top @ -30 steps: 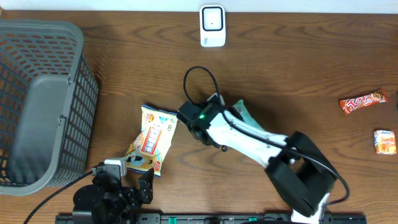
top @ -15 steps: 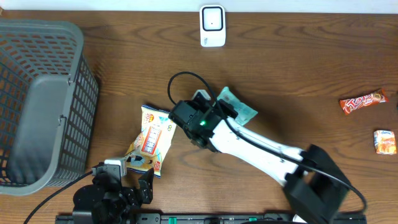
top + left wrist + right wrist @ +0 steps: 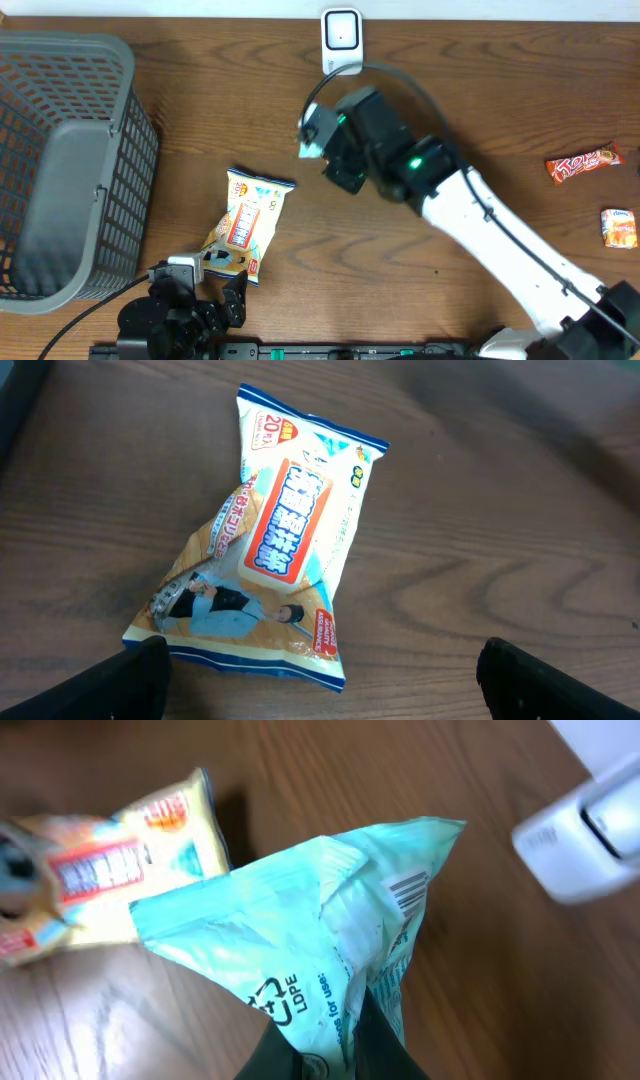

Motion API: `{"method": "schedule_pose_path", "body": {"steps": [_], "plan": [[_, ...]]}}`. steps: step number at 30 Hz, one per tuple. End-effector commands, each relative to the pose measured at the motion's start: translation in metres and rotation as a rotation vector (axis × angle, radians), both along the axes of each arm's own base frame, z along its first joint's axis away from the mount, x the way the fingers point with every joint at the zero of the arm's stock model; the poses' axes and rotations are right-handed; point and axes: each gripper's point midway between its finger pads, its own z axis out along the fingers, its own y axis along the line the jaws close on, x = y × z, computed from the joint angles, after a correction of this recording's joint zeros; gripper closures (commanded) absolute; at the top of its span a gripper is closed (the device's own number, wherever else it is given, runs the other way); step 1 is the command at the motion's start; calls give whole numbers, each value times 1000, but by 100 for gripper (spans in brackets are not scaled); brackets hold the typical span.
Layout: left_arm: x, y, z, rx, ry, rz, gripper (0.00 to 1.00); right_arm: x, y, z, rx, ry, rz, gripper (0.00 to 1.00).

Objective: Scan the item barcode

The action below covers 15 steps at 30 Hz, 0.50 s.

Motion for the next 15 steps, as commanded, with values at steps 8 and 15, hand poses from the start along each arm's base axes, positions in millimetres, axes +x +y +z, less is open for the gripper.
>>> {"method": "schedule_pose_path", "body": {"steps": [8,15], "plan": [[-1,-2,3,-12,-10,-6,2,81,0,46,716,133,204,99],[-1,-2,3,-12,-10,-6,2,148,-5,17,1025,257,132,99]]}}
